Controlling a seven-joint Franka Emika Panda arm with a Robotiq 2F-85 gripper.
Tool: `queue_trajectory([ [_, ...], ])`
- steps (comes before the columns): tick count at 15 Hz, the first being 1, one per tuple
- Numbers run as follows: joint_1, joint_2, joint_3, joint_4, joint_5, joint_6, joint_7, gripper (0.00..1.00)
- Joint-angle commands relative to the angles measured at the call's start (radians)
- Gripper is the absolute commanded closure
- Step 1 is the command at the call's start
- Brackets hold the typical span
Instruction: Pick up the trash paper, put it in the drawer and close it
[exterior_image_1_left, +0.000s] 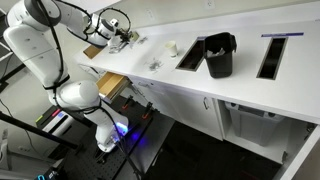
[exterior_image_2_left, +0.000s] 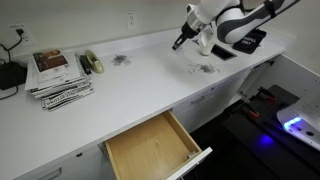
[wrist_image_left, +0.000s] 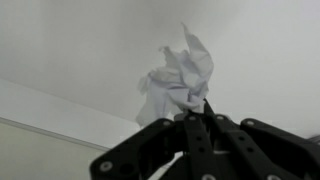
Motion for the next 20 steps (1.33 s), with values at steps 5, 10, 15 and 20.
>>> queue_trajectory([
  [5, 0.009, -0.013, 0.286, -0.058, 0.262, 0.157, -0.303, 0.98],
  [10, -0.097, 0.091, 0.623, -0.015, 0.484, 0.137, -0.582, 0.98],
  [15, -0.276, 0.311, 0.902, 0.068, 0.579, 0.014, -0.855, 0.98],
  [20, -0.262, 0.443, 0.852, 0.223, 0.616, -0.326, -0.973, 0.98],
])
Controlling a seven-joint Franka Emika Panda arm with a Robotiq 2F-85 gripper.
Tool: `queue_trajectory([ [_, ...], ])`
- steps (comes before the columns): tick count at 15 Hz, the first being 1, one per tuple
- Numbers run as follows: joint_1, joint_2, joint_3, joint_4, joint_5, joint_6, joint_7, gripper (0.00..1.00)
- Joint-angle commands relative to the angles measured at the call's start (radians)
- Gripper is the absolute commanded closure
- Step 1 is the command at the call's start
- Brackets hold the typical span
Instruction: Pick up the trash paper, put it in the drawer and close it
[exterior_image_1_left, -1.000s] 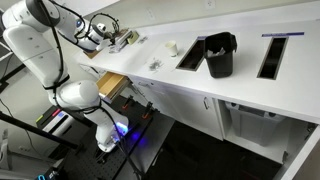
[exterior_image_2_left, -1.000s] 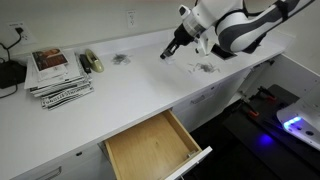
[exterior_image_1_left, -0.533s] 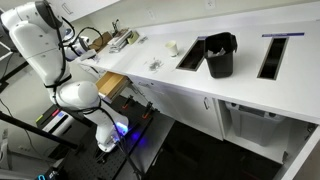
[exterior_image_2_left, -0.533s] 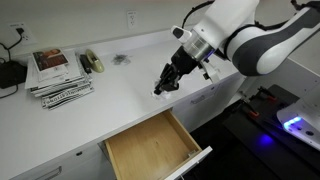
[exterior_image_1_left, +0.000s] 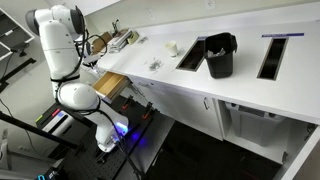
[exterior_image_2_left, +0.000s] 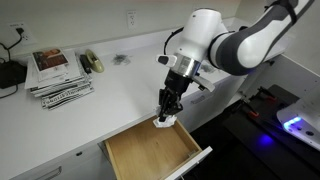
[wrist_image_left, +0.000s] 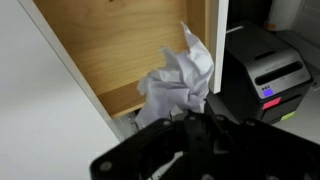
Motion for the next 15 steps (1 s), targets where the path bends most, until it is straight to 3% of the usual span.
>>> queue_trajectory([
  [1, 0.042, 0.093, -0.063, 0.155, 0.03, -0.226, -0.051, 0.98],
  [6, 0.149, 0.151, -0.166, 0.327, 0.02, -0.419, -0.07, 0.98],
  [7, 0.171, 0.155, -0.182, 0.352, 0.018, -0.429, -0.071, 0.68],
  [8, 0.189, 0.158, -0.192, 0.37, 0.018, -0.432, -0.078, 0.67],
  [12, 0.234, 0.145, -0.216, 0.407, 0.019, -0.409, -0.099, 0.38],
  [15, 0.23, 0.121, -0.211, 0.401, 0.024, -0.39, -0.132, 0.16],
])
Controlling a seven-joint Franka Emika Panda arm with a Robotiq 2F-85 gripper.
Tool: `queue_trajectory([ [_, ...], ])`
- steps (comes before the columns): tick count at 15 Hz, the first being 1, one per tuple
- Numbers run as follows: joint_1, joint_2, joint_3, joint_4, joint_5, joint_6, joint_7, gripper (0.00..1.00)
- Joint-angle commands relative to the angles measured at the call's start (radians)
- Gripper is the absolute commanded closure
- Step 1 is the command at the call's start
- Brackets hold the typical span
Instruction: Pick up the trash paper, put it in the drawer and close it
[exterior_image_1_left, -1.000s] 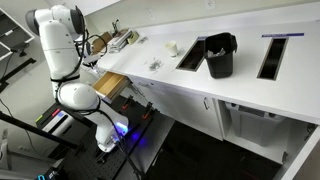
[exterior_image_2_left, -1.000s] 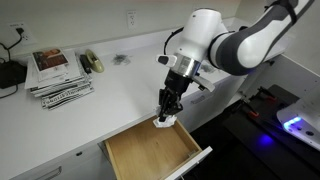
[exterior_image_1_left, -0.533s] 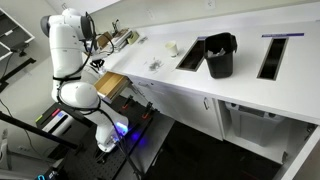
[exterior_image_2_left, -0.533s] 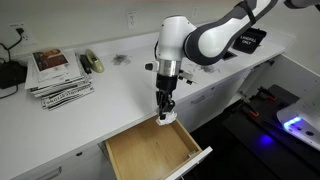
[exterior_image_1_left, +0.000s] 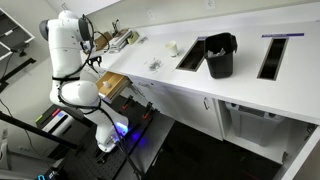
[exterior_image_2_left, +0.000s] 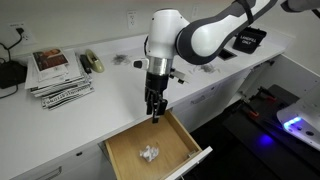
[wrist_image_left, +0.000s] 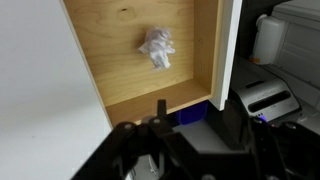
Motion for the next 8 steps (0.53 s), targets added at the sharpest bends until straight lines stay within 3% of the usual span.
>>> queue_trajectory([
  [1, 0.002, -0.048, -0.011, -0.004, 0.024, 0.017, -0.044, 0.07],
  [3, -0.015, -0.085, 0.007, -0.038, 0.03, 0.038, -0.067, 0.0],
  [4, 0.016, -0.03, -0.021, 0.015, 0.025, 0.013, -0.05, 0.11],
  [6, 0.016, -0.049, -0.019, 0.013, 0.025, 0.013, -0.055, 0.0],
  [8, 0.016, -0.059, -0.019, 0.008, 0.025, 0.013, -0.055, 0.0],
])
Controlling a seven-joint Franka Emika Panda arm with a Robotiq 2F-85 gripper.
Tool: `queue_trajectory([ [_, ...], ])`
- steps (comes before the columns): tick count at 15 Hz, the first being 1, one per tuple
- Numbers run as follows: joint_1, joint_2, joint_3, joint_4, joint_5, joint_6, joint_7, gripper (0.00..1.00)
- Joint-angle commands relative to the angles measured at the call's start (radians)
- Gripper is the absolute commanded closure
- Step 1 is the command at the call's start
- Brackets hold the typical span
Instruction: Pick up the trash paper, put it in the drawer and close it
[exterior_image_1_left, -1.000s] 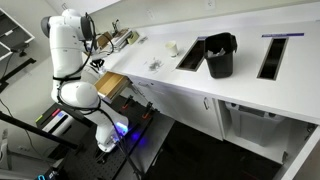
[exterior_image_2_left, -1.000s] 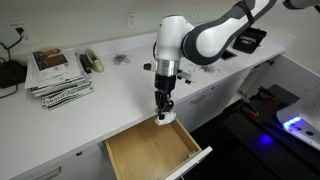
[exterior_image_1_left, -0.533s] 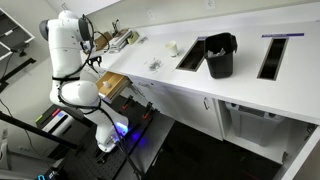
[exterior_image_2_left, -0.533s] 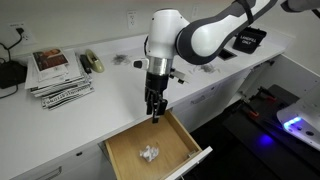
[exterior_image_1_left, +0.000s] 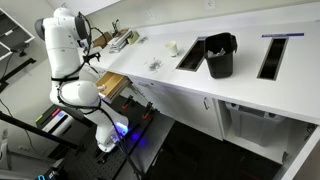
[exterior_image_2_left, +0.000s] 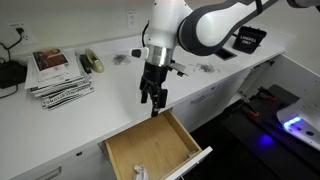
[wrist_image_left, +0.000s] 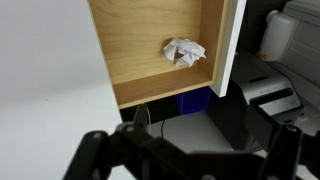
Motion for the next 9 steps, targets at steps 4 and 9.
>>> queue_trajectory([
  [4, 0.019, -0.009, -0.024, -0.001, 0.024, -0.003, -0.015, 0.0],
  [9, 0.152, -0.029, -0.051, 0.042, -0.035, -0.24, 0.03, 0.0],
])
